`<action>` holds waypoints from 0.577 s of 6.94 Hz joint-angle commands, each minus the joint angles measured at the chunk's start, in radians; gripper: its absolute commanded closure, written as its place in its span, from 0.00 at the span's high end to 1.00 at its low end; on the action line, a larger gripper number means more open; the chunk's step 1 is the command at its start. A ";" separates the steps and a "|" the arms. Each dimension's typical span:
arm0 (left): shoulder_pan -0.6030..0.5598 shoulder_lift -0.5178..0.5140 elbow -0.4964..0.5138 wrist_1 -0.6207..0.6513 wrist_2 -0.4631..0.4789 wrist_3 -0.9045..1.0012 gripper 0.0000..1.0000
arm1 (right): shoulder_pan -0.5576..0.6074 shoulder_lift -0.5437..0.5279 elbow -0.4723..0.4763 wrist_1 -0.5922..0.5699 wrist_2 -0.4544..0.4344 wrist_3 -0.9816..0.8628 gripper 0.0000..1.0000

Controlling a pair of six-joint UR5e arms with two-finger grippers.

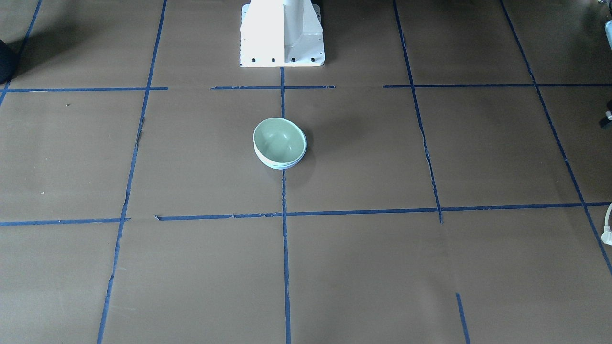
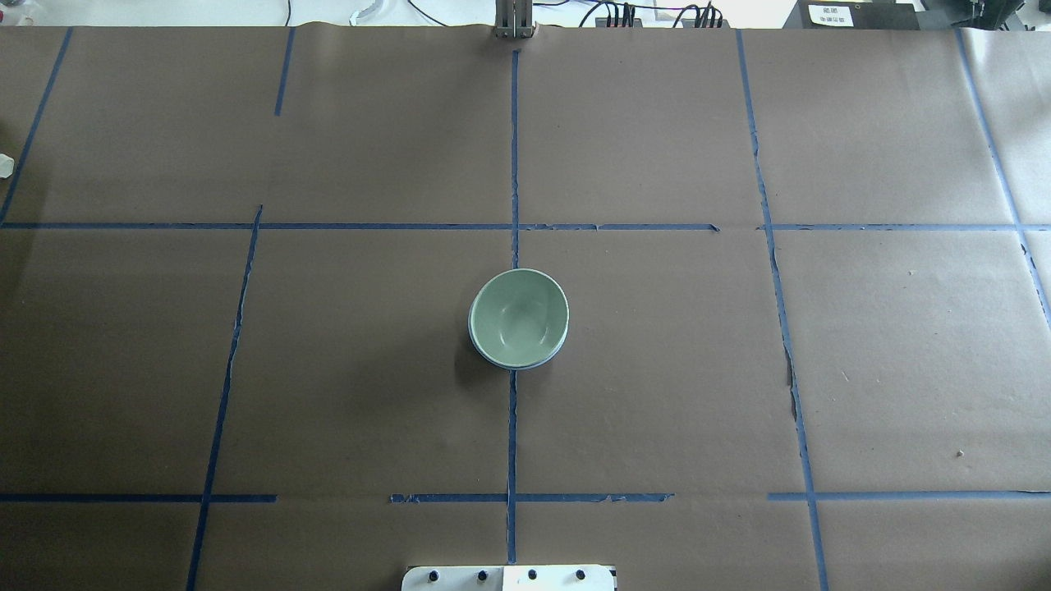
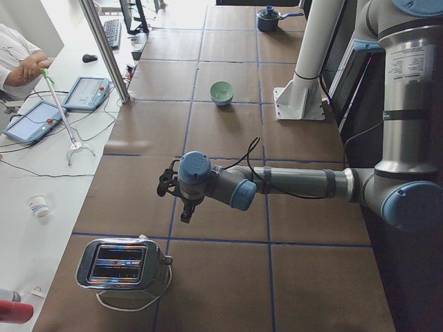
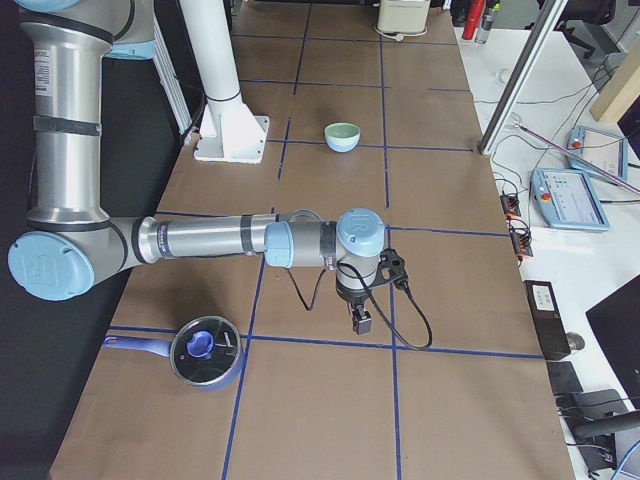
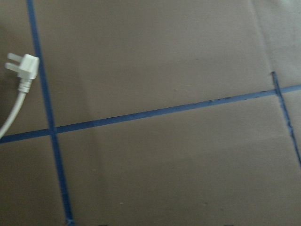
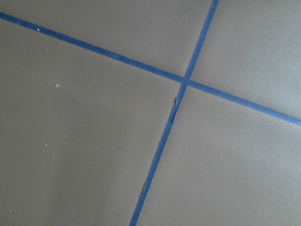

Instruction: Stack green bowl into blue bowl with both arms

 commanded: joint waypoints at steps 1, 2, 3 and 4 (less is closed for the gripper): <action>-0.064 -0.079 -0.021 0.346 0.096 0.121 0.86 | 0.017 -0.005 -0.005 -0.068 0.006 -0.004 1.00; -0.070 -0.084 -0.077 0.450 0.096 0.121 0.86 | 0.010 -0.005 -0.011 -0.066 0.018 0.017 1.00; -0.069 -0.069 -0.104 0.515 0.092 0.132 0.86 | 0.005 -0.005 -0.011 -0.062 0.017 0.017 1.00; -0.070 -0.042 -0.139 0.525 0.090 0.159 0.87 | -0.007 -0.004 -0.014 -0.058 0.012 0.019 1.00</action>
